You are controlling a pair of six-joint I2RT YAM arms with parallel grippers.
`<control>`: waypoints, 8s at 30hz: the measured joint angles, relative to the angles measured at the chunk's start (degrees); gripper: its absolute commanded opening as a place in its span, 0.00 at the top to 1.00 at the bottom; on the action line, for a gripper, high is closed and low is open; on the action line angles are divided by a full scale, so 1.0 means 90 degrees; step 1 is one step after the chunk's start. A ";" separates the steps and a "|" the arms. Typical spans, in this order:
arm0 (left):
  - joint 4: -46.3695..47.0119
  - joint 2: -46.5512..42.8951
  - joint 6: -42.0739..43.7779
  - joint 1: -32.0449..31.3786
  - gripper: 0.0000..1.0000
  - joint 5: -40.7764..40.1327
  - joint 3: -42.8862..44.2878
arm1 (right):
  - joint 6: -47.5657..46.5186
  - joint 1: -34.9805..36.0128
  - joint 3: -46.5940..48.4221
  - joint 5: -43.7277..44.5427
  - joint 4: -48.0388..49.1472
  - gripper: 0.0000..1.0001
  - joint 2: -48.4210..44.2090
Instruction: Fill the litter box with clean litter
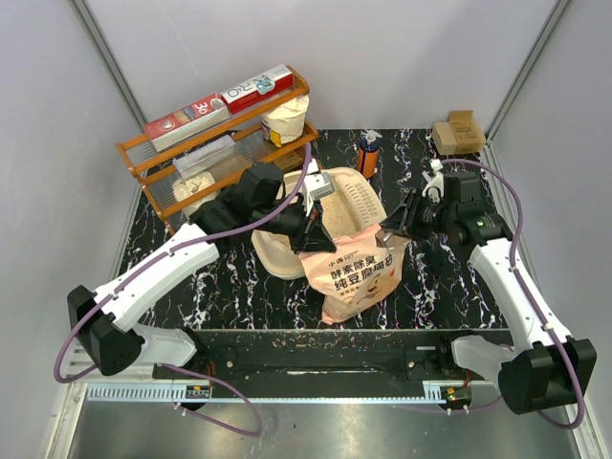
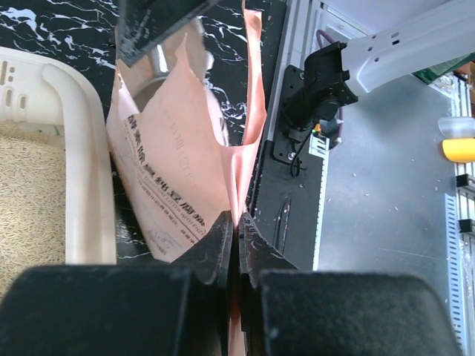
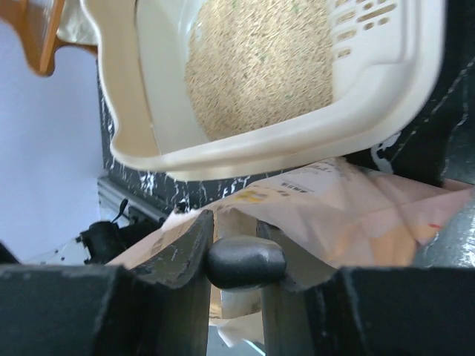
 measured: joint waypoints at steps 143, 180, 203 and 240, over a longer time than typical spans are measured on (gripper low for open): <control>-0.1260 -0.0845 0.2373 0.0389 1.00 -0.0648 -0.0185 | -0.3308 -0.3531 0.0629 0.1328 0.1171 0.27 0.1868; -0.1195 -0.0566 0.2130 0.0389 1.00 -0.0442 0.0010 | -0.2550 0.0680 0.1139 -0.1676 -0.1491 0.41 0.1248; -0.1433 -0.0529 0.2358 0.0384 1.00 -0.0454 0.0148 | -0.6754 0.0580 0.0984 -0.2778 -0.2402 0.37 0.0811; -0.0782 0.0262 0.2929 0.0993 0.46 -0.1297 0.2040 | -0.5379 0.0583 -0.0962 -0.2055 0.0238 0.93 -0.0546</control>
